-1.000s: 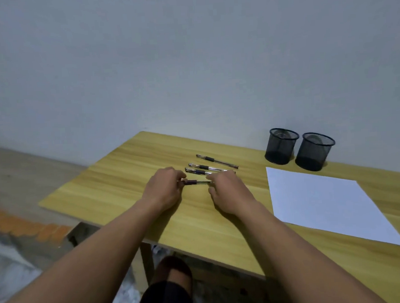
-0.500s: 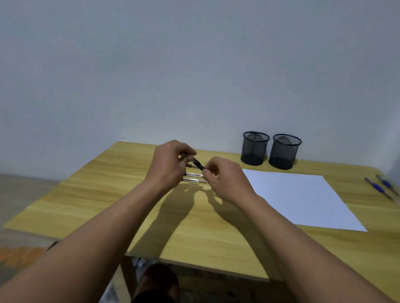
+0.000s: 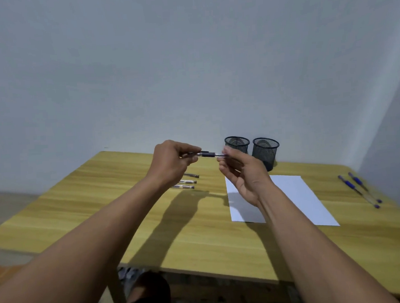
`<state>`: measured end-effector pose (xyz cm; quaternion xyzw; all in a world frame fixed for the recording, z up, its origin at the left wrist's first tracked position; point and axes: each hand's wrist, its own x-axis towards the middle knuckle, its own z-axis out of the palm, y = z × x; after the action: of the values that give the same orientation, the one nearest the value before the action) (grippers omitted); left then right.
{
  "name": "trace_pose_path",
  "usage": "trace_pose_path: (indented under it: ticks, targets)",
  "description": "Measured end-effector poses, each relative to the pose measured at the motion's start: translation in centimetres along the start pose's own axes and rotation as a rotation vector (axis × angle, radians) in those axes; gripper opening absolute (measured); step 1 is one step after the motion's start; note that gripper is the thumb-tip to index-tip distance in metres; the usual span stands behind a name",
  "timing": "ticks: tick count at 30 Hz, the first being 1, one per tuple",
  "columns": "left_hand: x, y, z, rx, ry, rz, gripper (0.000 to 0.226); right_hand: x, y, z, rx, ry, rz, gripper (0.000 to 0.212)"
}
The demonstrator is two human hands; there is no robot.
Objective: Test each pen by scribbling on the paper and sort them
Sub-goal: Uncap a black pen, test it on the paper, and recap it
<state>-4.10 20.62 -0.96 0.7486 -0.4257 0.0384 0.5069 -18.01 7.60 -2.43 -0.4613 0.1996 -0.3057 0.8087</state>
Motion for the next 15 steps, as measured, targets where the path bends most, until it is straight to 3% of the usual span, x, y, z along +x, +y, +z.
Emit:
trace_pose_path:
  ticks: [15]
  targets:
    - [0.7, 1.4, 2.5, 0.023, -0.085, 0.162, 0.012, 0.6, -1.0, -1.5, -0.017, 0.060, -0.118, 0.014]
